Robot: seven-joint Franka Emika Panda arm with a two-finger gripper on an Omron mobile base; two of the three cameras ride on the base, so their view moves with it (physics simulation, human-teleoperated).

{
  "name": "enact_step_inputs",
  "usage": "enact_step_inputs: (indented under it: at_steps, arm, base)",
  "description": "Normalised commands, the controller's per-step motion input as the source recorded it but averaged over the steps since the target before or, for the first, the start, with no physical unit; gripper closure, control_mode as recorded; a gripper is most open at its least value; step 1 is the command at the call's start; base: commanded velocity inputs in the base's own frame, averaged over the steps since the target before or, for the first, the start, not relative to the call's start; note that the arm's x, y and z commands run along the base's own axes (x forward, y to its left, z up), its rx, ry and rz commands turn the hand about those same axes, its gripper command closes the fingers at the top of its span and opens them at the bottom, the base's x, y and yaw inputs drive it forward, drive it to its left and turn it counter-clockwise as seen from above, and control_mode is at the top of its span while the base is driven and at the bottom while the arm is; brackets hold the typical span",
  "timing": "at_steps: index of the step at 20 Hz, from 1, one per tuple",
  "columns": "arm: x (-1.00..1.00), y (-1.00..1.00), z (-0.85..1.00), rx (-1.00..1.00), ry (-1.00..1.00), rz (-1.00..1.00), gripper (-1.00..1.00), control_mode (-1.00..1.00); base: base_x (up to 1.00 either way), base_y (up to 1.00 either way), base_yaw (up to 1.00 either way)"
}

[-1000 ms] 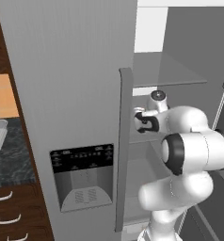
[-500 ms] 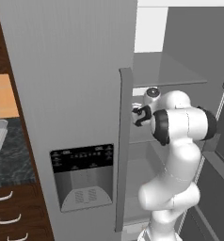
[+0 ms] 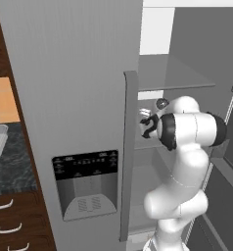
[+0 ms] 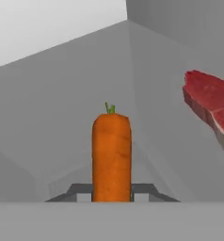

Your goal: Place one carrot and one steak in each tupperware on the nearby counter, to pack two identical lunches.

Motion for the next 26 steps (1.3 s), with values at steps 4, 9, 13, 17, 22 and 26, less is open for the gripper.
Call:
enact_step_inputs:
  at_steps: [4, 9, 13, 17, 22, 26]
  arm:
    - [-1.0, 0.04, 0.26, 0.0, -0.03, -0.01, 1.0, -1.0]
    - [-1.0, 0.2, 0.99, 0.0, 0.19, 0.01, 1.0, -1.0]
    - [-1.0, 0.4, 0.99, -0.05, 0.29, 0.08, 1.0, -1.0]
    - [-1.0, 0.14, 0.93, -0.02, 0.28, 0.17, 1.0, -1.0]
    - [-1.0, 0.08, 0.38, -0.01, 0.14, 0.15, 1.0, -1.0]
    - [-1.0, 0.01, 0.09, 0.0, 0.03, 0.08, 1.0, -1.0]
  base:
    - [0.0, 0.0, 0.0]
    - [0.0, 0.0, 0.0]
    - [0.0, 0.0, 0.0]
    - [0.0, 0.0, 0.0]
    - [0.0, 0.0, 0.0]
    - [0.0, 0.0, 0.0]
